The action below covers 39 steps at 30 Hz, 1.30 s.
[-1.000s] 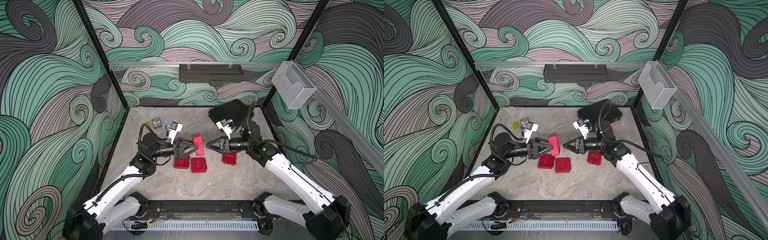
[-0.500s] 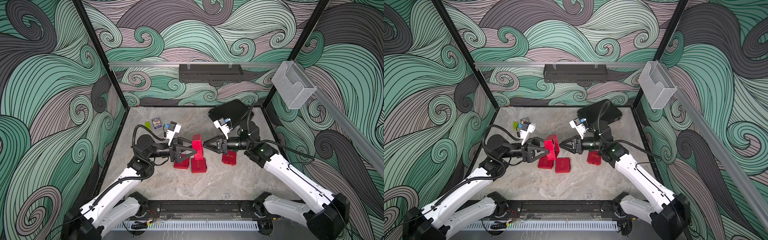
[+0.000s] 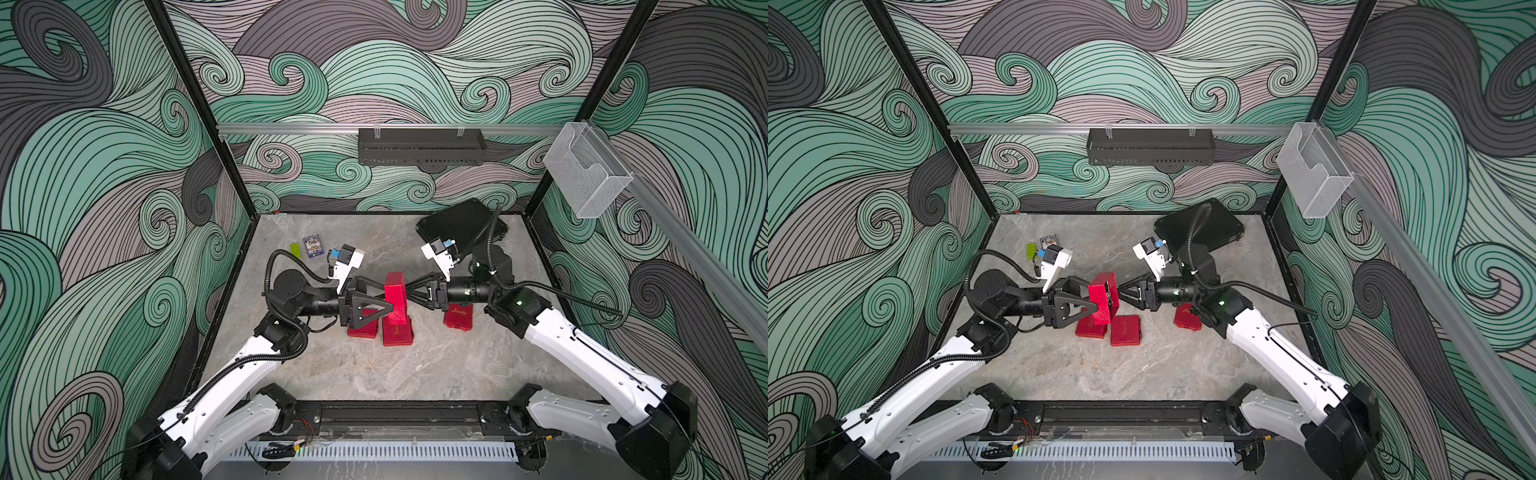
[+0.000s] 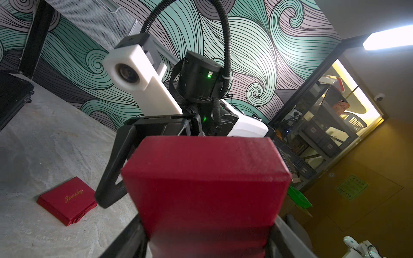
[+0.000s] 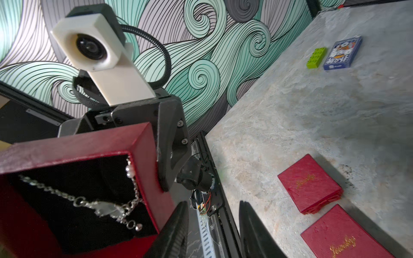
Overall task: Take the necklace out of the lift-off lid jewelry box
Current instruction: Place the jewelry box at the center of the board.
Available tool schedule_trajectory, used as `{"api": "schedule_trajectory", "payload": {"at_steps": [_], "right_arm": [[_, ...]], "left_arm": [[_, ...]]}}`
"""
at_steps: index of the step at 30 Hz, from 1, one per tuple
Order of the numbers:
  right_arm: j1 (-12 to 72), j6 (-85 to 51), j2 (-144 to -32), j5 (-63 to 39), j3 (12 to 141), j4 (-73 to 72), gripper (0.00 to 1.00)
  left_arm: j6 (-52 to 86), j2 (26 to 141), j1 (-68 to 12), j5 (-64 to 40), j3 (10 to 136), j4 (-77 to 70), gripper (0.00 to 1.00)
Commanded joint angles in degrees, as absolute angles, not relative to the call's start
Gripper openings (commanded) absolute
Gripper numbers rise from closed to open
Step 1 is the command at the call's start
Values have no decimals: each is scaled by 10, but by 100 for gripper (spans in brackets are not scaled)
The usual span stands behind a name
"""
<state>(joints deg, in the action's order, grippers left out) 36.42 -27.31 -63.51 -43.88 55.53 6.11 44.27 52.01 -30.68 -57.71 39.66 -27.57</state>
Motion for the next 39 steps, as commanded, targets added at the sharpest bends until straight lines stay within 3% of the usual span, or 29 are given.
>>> {"api": "schedule_trajectory", "payload": {"at_steps": [1,15,28,39], "right_arm": [[367,-238,-599,-377,579,111,45],[381,-274,-605,-433,576,55,45],[390,-250,-579,-389,580,101,43],[393,-262,-585,-421,578,81,42]], "left_arm": [[407,499,-309,-572,430,-247,67],[416,513,-314,-577,435,-267,65],[373,519,-315,-550,441,-203,64],[400,535,-315,-563,438,-253,64]]}}
